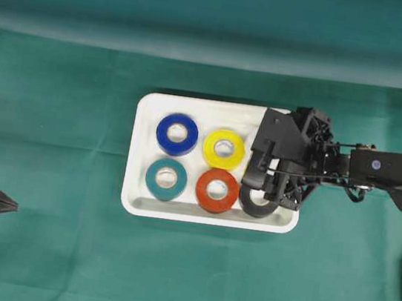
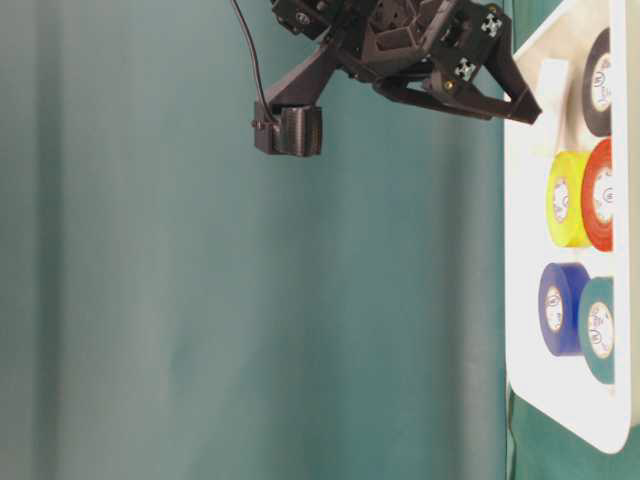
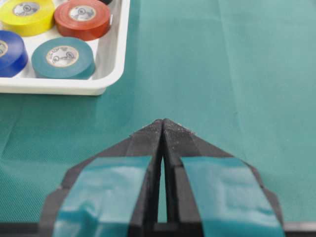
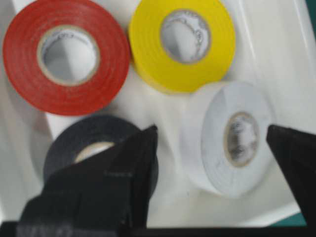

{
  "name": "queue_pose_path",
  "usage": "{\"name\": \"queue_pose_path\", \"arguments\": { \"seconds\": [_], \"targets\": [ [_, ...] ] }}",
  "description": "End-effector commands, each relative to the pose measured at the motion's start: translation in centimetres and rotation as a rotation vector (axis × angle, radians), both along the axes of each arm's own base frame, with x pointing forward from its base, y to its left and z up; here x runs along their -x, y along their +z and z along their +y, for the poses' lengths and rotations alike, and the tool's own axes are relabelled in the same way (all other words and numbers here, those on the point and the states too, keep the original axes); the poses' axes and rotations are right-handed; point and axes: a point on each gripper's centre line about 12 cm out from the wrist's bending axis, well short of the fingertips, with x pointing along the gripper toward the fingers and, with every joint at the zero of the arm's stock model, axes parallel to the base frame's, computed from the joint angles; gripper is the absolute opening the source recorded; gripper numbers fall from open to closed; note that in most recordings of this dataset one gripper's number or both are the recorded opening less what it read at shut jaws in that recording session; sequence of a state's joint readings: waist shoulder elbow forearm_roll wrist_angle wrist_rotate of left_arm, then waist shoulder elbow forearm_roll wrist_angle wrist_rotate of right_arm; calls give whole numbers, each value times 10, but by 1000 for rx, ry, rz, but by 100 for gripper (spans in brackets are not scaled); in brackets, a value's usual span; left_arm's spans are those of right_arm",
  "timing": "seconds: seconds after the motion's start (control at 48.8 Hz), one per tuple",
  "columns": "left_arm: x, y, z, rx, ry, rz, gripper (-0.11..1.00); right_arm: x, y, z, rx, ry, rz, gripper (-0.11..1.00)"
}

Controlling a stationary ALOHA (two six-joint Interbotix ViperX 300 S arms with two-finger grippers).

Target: Put the tape into the white case with the right arm.

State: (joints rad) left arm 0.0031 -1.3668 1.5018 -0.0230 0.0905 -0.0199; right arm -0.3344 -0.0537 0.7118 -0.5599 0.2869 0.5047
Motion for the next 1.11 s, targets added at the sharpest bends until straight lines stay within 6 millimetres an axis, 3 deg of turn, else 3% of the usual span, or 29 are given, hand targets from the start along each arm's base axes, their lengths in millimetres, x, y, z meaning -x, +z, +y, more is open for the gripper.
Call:
{"name": "queue_pose_path", "arguments": {
  "seconds": [0.0,0.389,0.84,1.086],
  "targets": [
    [-1,5,0,1,0,-14,0,1,15,1,15,4,-43,65],
    [-2,5,0,1,0,-11,0,60,27,23,21,5,-100,64],
    [-1,5,0,1,0,-12,0,130,34,52,16,-3,-289,63],
    [-1,5,0,1,0,-12,0,147,33,61,15,-3,-344,63]
  ]
}}
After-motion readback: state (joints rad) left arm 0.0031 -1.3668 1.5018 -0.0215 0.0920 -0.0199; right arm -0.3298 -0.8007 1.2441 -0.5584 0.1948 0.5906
